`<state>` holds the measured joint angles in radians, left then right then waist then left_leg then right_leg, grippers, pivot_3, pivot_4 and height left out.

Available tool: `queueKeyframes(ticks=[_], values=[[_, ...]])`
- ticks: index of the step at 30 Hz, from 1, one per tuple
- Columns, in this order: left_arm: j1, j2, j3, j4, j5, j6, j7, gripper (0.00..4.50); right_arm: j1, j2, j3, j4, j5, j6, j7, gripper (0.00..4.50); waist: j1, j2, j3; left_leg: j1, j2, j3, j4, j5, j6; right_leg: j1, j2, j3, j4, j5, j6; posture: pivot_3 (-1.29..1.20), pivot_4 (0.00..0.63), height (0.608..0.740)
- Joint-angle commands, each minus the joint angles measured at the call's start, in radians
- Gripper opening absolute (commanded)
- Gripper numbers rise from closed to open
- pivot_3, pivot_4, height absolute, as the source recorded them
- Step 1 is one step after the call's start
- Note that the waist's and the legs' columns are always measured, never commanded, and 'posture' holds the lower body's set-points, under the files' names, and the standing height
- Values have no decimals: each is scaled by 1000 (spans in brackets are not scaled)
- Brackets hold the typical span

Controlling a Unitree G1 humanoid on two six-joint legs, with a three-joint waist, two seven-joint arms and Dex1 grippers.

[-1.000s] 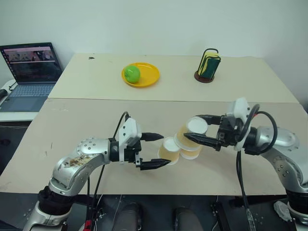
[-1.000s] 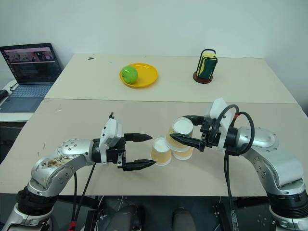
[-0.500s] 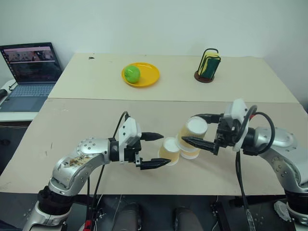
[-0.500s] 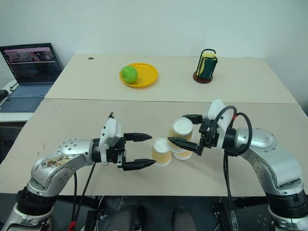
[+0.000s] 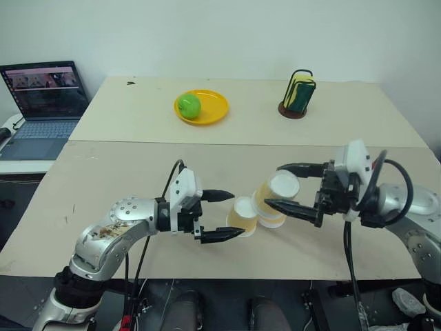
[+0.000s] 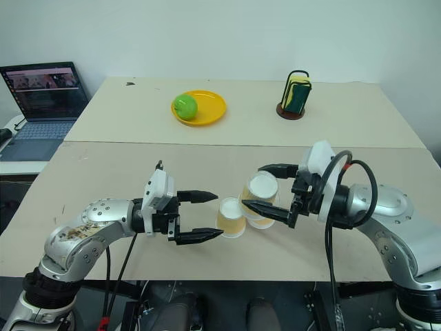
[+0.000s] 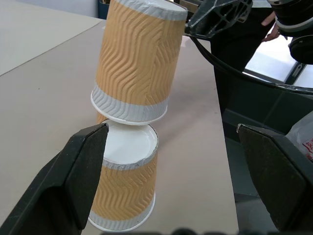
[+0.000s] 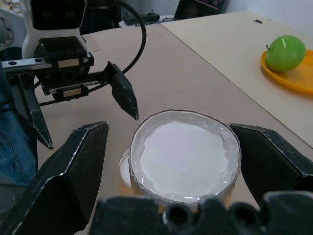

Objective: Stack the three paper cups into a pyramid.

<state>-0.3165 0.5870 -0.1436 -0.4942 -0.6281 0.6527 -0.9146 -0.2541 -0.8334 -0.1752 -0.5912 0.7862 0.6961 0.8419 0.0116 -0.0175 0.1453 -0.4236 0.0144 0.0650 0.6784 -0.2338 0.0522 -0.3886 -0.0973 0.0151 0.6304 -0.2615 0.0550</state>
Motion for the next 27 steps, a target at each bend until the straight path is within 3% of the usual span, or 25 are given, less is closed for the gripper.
queueKeyframes(ticks=[1,27], values=[[-11,-6,9,-27,-8,-15,3,4500,7,-17,-53,-27,20,1,-13,4491,0,0,0,0,0,0,0,0,0,0,0,0,0,0,0,0,150,735],[-8,-8,15,-32,-18,-7,13,4500,-12,-10,-70,40,-6,-27,-15,4491,0,0,0,0,0,0,0,0,0,0,0,0,0,0,0,0,150,735]])
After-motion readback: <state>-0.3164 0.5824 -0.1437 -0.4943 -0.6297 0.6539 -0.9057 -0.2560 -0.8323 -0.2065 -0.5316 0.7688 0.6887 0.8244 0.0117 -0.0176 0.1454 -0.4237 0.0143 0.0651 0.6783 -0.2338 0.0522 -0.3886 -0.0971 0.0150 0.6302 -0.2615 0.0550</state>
